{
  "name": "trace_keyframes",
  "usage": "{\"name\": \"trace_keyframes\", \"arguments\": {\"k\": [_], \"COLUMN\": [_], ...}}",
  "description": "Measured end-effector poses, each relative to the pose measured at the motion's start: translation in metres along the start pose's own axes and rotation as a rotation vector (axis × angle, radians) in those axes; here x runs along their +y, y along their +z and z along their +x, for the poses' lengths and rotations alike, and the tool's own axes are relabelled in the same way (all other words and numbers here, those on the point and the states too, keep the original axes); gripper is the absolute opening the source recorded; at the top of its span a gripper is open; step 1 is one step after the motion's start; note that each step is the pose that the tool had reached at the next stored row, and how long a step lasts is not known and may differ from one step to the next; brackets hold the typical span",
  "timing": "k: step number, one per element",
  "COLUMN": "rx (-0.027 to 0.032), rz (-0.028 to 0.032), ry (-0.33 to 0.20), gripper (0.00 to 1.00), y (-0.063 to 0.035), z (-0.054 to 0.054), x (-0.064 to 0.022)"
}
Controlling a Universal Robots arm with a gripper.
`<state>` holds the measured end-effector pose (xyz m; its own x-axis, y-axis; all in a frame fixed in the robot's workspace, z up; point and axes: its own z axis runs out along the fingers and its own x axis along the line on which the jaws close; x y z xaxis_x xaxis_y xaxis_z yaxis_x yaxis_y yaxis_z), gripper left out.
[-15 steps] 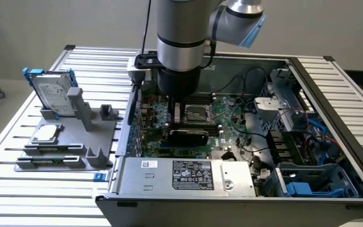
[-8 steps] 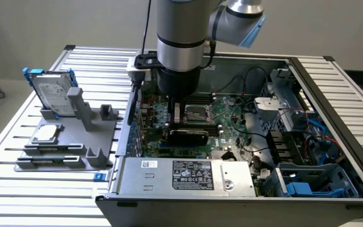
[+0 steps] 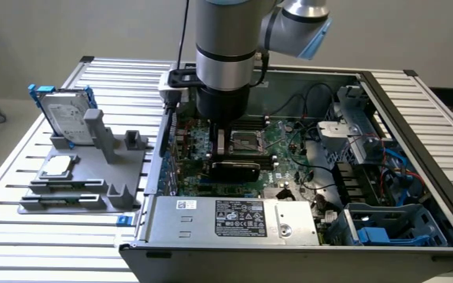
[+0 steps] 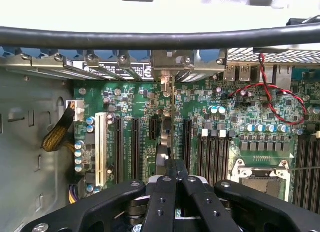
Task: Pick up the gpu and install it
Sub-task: 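Press down on the gpu until it lock into place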
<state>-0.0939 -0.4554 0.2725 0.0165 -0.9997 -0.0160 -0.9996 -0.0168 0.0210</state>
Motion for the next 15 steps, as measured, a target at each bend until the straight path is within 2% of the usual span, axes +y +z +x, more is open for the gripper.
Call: {"name": "trace_keyframes", "arguments": {"k": [15], "rx": [0.0000], "rz": [-0.0003], "ry": [0.000], "gripper": [0.11], "y": [0.0033], "z": [0.0000], "x": [0.0000]}}
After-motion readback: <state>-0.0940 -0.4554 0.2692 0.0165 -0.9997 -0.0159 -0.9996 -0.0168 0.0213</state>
